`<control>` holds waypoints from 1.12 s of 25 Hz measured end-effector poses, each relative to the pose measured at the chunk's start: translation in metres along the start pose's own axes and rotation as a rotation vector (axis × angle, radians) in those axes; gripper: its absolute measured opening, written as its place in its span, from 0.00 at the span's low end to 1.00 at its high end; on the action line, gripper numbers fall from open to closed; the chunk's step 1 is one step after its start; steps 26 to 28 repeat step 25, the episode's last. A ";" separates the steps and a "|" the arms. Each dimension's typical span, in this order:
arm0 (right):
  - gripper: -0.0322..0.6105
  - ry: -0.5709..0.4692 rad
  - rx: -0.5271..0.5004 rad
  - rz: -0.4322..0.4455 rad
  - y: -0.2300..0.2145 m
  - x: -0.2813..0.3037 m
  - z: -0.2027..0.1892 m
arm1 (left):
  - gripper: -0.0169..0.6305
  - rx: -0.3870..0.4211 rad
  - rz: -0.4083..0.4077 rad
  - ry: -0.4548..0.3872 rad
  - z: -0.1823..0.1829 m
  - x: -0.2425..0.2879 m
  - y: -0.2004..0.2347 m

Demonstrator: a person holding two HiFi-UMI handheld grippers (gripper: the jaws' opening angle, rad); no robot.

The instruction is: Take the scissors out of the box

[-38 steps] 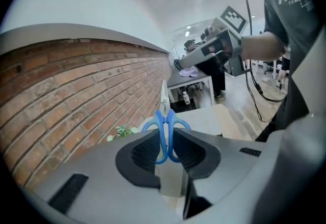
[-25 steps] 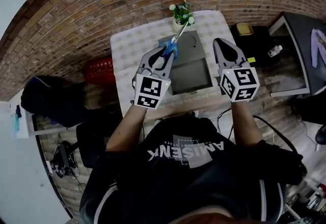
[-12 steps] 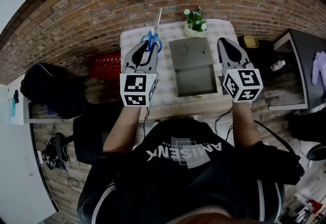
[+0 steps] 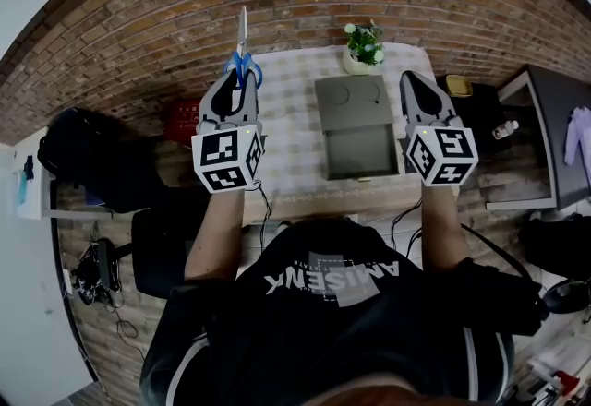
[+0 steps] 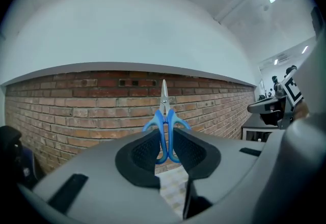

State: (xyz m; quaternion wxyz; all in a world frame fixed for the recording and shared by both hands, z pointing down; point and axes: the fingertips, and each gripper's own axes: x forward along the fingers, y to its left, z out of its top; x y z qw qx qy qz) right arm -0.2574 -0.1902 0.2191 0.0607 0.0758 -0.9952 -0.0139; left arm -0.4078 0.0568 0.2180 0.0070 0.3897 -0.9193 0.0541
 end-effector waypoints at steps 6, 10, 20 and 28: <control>0.11 -0.003 0.001 -0.009 0.001 0.001 0.002 | 0.17 -0.013 0.029 0.024 -0.011 -0.002 0.008; 0.11 -0.006 -0.006 -0.011 0.003 0.002 0.001 | 0.17 -0.011 0.027 0.018 -0.013 -0.001 0.007; 0.11 -0.006 -0.006 -0.017 0.002 0.006 0.002 | 0.17 0.003 0.011 0.017 -0.010 0.008 0.008; 0.11 0.000 -0.007 -0.011 0.004 0.007 0.001 | 0.17 0.009 0.004 0.007 -0.005 0.007 0.007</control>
